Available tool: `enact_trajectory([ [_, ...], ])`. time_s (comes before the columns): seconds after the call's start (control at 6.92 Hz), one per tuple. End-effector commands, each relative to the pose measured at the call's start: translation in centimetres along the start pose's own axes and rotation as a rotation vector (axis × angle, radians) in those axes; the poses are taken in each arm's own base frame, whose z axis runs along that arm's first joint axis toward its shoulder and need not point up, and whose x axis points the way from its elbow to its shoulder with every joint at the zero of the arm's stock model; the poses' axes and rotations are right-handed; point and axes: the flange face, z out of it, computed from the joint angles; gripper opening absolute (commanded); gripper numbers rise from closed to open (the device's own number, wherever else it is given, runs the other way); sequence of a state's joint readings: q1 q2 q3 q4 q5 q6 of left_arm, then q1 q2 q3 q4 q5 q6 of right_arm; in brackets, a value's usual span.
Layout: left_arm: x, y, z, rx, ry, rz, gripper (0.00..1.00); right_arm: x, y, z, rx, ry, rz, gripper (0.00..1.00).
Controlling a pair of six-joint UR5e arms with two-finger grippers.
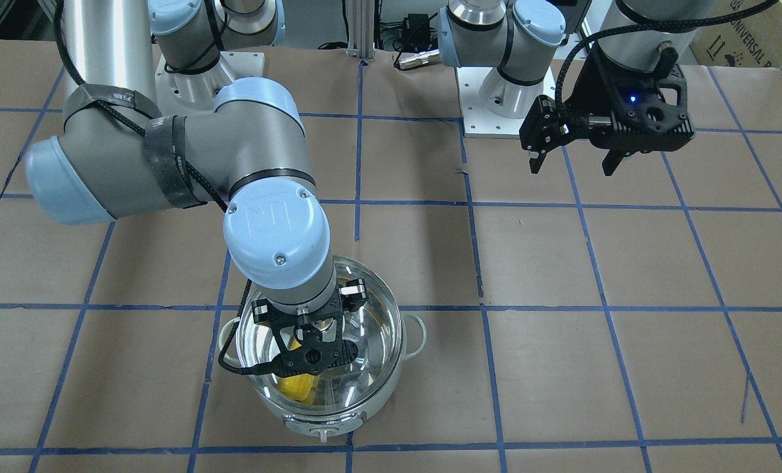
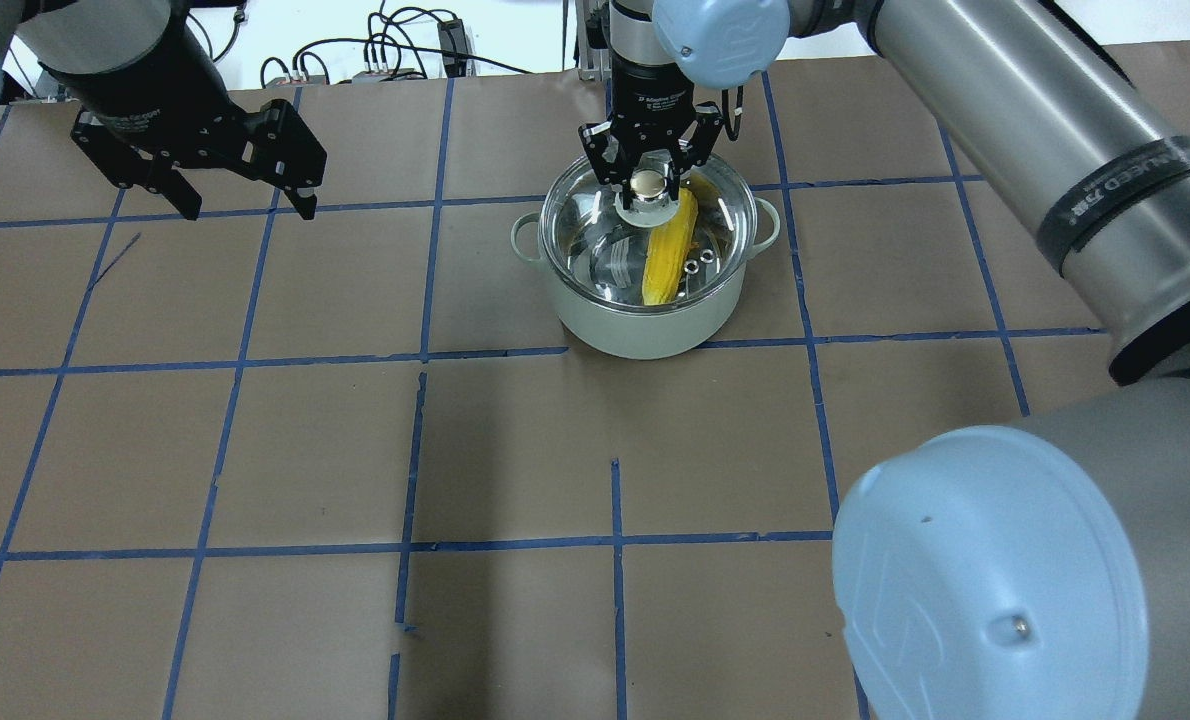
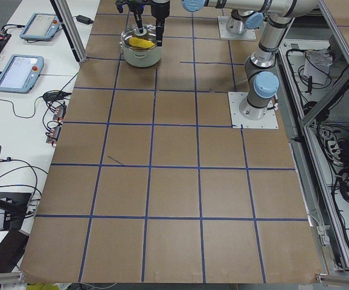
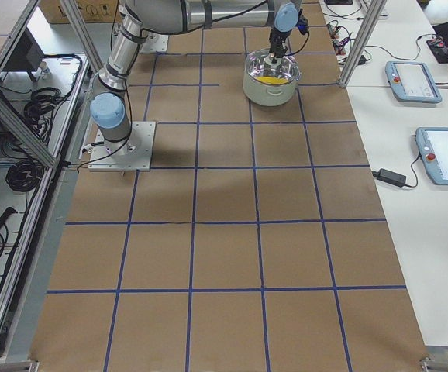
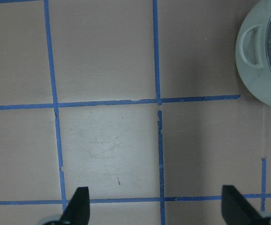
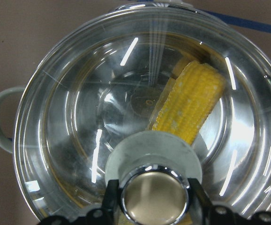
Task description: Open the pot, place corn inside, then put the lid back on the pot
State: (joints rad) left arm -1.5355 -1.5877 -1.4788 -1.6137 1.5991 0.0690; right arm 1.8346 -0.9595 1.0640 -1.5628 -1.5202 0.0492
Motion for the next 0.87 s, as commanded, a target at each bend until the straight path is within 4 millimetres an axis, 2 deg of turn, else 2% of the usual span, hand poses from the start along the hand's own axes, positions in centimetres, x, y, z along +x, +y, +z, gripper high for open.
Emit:
enact_trajectory([
  [0.0,0.0,0.0,0.1,-0.002,-0.001,0.000,1.00,0.0,0.0,0.0,-0.001,-0.002,-0.008,0.60],
  [0.14,0.0,0.0,0.1,-0.002,-0.001,0.000,1.00,0.1,0.0,0.0,-0.001,-0.002,-0.006,0.68],
  [0.43,0.0,0.0,0.1,-0.002,-0.001,0.000,1.00,0.6,-0.3,-0.9,0.019,-0.006,-0.001,0.77],
  [0.58,0.0,0.0,0.0,0.000,0.001,0.000,1.00,1.4,-0.5,-2.0,0.049,-0.009,0.005,0.80],
  [0.72,0.0,0.0,0.0,0.000,-0.001,0.000,1.00,2.8,-0.6,-4.1,0.086,-0.005,0.023,0.81],
])
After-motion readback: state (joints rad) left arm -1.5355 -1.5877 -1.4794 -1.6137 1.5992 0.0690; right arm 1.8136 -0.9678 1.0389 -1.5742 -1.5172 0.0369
